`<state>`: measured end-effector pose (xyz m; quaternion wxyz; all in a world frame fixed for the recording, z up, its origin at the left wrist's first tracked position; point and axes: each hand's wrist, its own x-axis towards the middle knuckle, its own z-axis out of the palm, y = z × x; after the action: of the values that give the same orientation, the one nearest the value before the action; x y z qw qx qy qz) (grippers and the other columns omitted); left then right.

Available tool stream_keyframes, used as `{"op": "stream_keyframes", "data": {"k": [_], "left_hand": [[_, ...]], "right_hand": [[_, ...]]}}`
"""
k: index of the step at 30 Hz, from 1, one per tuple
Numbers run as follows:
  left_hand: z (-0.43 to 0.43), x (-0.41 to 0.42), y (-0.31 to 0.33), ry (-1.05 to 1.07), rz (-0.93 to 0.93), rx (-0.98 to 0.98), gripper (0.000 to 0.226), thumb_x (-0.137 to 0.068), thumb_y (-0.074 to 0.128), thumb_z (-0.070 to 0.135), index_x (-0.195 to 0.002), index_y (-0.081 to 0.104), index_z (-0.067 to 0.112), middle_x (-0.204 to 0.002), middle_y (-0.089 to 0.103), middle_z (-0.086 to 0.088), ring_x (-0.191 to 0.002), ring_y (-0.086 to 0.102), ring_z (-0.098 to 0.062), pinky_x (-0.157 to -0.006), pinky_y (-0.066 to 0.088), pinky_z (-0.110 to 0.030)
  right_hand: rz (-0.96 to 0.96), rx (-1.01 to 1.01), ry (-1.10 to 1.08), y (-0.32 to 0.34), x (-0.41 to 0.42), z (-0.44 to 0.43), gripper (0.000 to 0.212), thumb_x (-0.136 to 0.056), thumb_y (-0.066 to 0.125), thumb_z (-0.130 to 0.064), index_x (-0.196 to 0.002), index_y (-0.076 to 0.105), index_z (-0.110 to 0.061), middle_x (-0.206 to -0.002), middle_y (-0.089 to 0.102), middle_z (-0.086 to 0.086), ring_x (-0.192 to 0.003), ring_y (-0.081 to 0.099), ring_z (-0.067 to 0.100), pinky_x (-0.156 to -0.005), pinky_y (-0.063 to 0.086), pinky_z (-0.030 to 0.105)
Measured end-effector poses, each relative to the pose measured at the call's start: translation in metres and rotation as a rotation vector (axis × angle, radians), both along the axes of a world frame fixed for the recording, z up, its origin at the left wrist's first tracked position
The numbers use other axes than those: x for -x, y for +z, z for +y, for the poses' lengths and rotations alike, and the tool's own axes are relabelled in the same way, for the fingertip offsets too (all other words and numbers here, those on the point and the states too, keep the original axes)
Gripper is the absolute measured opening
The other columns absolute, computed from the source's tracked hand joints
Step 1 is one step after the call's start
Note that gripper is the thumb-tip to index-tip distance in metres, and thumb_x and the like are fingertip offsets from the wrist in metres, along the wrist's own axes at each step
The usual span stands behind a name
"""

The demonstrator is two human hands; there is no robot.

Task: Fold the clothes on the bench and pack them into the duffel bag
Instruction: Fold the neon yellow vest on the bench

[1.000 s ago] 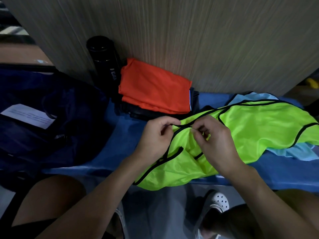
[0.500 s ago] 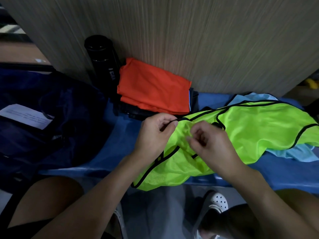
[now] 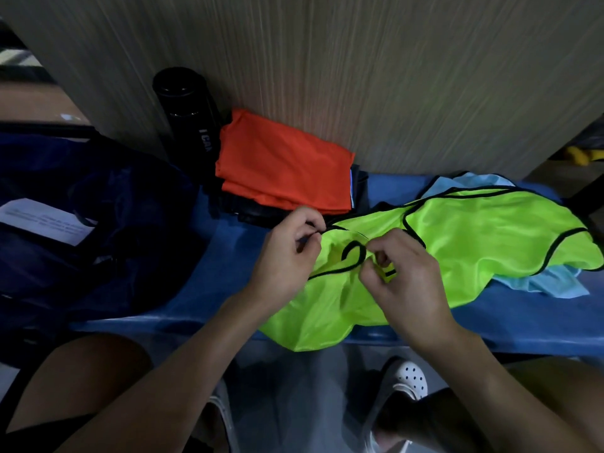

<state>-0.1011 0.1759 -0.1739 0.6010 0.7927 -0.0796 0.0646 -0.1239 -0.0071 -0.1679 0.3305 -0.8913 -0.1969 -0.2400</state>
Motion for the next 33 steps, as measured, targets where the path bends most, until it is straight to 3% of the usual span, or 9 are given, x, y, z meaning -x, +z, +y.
{"op": "stream_keyframes", "data": {"k": [3,5,8,10,14,20,25,29,33], "left_hand": [[-0.001,0.003,0.006,-0.024,0.076,-0.015,0.029,-0.093,0.055,-0.005,-0.084,0.072,0.016,-0.056,0.062,0.010,-0.047,0.047,-0.010,-0.046,0.036,-0.028],[-0.003,0.004,0.012,-0.083,0.128,0.029,0.013,-0.093,0.064,0.007,-0.086,0.075,0.008,-0.065,0.067,0.010,-0.058,0.056,-0.005,-0.058,0.043,-0.022],[-0.002,0.005,0.013,-0.157,0.160,0.037,0.032,-0.076,0.077,0.046,-0.083,0.077,0.015,-0.078,0.075,0.000,-0.074,0.068,-0.024,-0.073,0.053,-0.043],[-0.001,0.004,0.012,-0.163,0.162,0.030,0.038,-0.069,0.077,0.056,-0.077,0.076,0.018,-0.075,0.074,-0.006,-0.071,0.067,-0.024,-0.069,0.052,-0.048],[0.001,0.003,0.010,-0.211,0.146,0.051,0.026,-0.074,0.084,0.045,-0.072,0.073,0.021,-0.067,0.068,0.006,-0.063,0.059,-0.003,-0.061,0.044,-0.022],[0.000,0.005,0.004,-0.263,0.116,0.047,0.008,-0.079,0.072,0.023,-0.080,0.075,0.016,-0.078,0.067,0.009,-0.075,0.063,-0.008,-0.072,0.050,-0.031],[-0.002,0.005,0.004,-0.273,0.064,0.032,0.007,-0.081,0.067,0.014,-0.077,0.071,0.017,-0.076,0.063,0.018,-0.072,0.060,0.000,-0.070,0.045,-0.017],[0.000,0.004,0.000,-0.252,0.033,0.011,0.005,-0.081,0.068,0.017,-0.079,0.071,0.014,-0.079,0.063,0.012,-0.070,0.062,-0.014,-0.067,0.049,-0.028],[0.003,0.004,-0.001,-0.274,-0.004,-0.026,0.009,-0.079,0.066,0.029,-0.080,0.071,0.021,-0.081,0.061,0.012,-0.074,0.060,-0.025,-0.069,0.049,-0.037]], "right_hand": [[0.003,0.054,0.031,-0.001,-0.001,0.002,0.011,-0.081,0.054,-0.020,-0.083,0.059,-0.010,-0.076,0.049,-0.005,-0.064,0.050,0.024,-0.059,0.044,0.035],[0.044,0.052,0.082,-0.006,0.000,0.002,0.008,-0.080,0.054,-0.021,-0.079,0.055,-0.013,-0.075,0.050,-0.007,-0.062,0.051,0.021,-0.056,0.046,0.038],[0.037,0.059,0.078,-0.008,-0.001,0.002,0.010,-0.079,0.054,-0.021,-0.076,0.053,-0.013,-0.071,0.051,-0.005,-0.059,0.050,0.022,-0.053,0.046,0.039],[0.021,0.057,0.059,-0.007,-0.001,0.002,0.011,-0.079,0.054,-0.021,-0.074,0.052,-0.011,-0.070,0.051,-0.002,-0.057,0.048,0.024,-0.051,0.045,0.039],[-0.002,0.050,0.063,-0.004,-0.001,0.003,0.013,-0.079,0.053,-0.019,-0.071,0.047,-0.012,-0.068,0.048,-0.001,-0.055,0.045,0.024,-0.049,0.042,0.040],[0.067,-0.021,0.130,-0.008,0.000,0.000,0.010,-0.078,0.059,-0.014,-0.073,0.050,-0.013,-0.073,0.045,-0.010,-0.061,0.047,0.015,-0.052,0.044,0.036],[0.190,-0.093,0.194,-0.002,-0.001,0.000,0.010,-0.077,0.063,-0.012,-0.085,0.058,-0.013,-0.082,0.051,-0.009,-0.072,0.050,0.008,-0.064,0.042,0.024],[0.475,-0.339,0.291,0.007,-0.003,-0.004,0.049,-0.080,0.049,-0.004,-0.121,0.062,-0.027,-0.102,0.063,-0.019,-0.085,0.057,0.008,-0.072,0.045,0.018],[0.441,-0.310,0.287,0.007,-0.008,-0.003,0.023,-0.086,0.061,-0.013,-0.106,0.070,-0.021,-0.085,0.056,-0.012,-0.079,0.052,0.002,-0.075,0.037,0.010]]}}
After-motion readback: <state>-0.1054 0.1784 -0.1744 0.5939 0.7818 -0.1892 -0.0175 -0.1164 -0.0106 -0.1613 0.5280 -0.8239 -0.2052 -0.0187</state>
